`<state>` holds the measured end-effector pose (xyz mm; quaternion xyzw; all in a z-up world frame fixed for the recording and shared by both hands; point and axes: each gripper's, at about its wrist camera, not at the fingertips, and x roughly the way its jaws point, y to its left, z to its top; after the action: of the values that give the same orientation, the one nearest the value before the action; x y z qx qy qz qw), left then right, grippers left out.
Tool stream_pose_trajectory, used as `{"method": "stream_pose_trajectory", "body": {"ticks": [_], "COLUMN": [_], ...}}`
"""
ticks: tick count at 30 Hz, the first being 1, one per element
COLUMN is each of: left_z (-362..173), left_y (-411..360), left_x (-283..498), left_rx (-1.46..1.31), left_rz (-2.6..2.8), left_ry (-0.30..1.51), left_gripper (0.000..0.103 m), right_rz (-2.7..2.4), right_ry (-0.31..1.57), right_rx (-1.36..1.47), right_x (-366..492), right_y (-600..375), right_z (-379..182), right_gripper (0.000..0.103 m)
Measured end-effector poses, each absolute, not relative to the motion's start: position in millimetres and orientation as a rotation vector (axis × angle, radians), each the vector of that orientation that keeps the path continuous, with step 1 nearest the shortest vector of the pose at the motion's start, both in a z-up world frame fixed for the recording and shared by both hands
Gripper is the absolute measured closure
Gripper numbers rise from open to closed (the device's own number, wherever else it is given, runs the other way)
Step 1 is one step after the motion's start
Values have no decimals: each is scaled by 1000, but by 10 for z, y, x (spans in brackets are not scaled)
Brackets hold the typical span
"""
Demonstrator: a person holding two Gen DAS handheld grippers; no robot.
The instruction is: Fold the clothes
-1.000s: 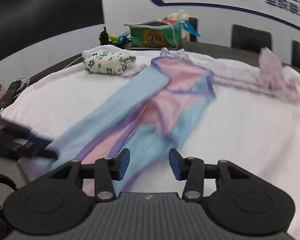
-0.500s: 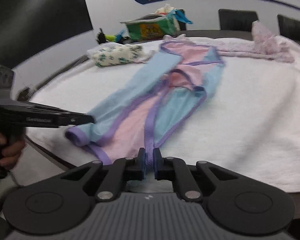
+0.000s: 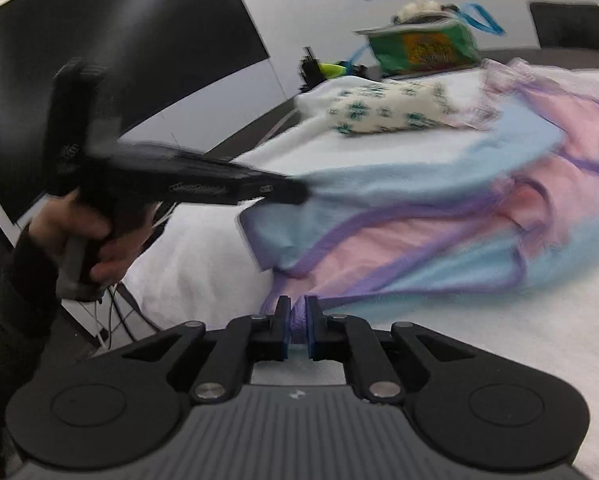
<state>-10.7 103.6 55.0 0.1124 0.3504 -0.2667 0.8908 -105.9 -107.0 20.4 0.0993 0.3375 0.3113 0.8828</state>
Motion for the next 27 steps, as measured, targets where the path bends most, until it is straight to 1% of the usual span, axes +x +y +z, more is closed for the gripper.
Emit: {"method": "stream_pose_trajectory", "body": {"ticks": [1,2,3,4,5,7,8,9,10,12,13,17,20,21,22,23,27], "left_z": [526,487,451,419,407,429,489,564,635,773,841,754,608,559,511,462,301], "left_y": [1112,1187,1252,1313,1363,1447,1443,1419,1304,973,807,-76,-533,-685,-837,-989,-1497], "left_x": [-21,65,121,159,155,86,28,-32,-94,-222,-286,-436,-455,-458,-461,-463,-364], "left_rx": [240,231,213,193,176,141,116,88,75,66,61,91,169,197,225,253,347], "left_rz": [-557,-567,-563,-551,-538,-510,-498,-488,-500,-548,-571,-670,-651,-642,-633,-624,-583], "left_ry": [735,754,773,789,787,754,731,708,680,618,587,594,578,572,566,560,579], "left_gripper": [101,99,95,85,73,68,68,68,67,60,56,57,58,58,58,58,58], "right_rz": [641,632,632,636,648,687,679,669,595,404,327,132,76,82,89,86,81], "right_ry": [705,708,722,744,761,751,709,665,621,538,526,639,715,735,753,768,784], "right_rx": [192,176,171,172,178,244,274,304,306,280,260,267,288,284,281,283,258], "right_x": [-994,-928,-898,-869,-847,-884,-914,-944,-940,-833,-667,340,958,1108,1257,1350,1591], "right_y": [-930,-792,-712,-680,-711,-1020,-1262,-1509,-1775,-2330,-2552,-3263,-3507,-3507,-3504,-3479,-3434], "right_z": [190,173,143,124,128,227,322,421,519,708,749,676,539,487,434,389,309], "right_gripper": [96,95,93,92,90,83,69,60,59,58,58,58,59,62,63,66,67]}}
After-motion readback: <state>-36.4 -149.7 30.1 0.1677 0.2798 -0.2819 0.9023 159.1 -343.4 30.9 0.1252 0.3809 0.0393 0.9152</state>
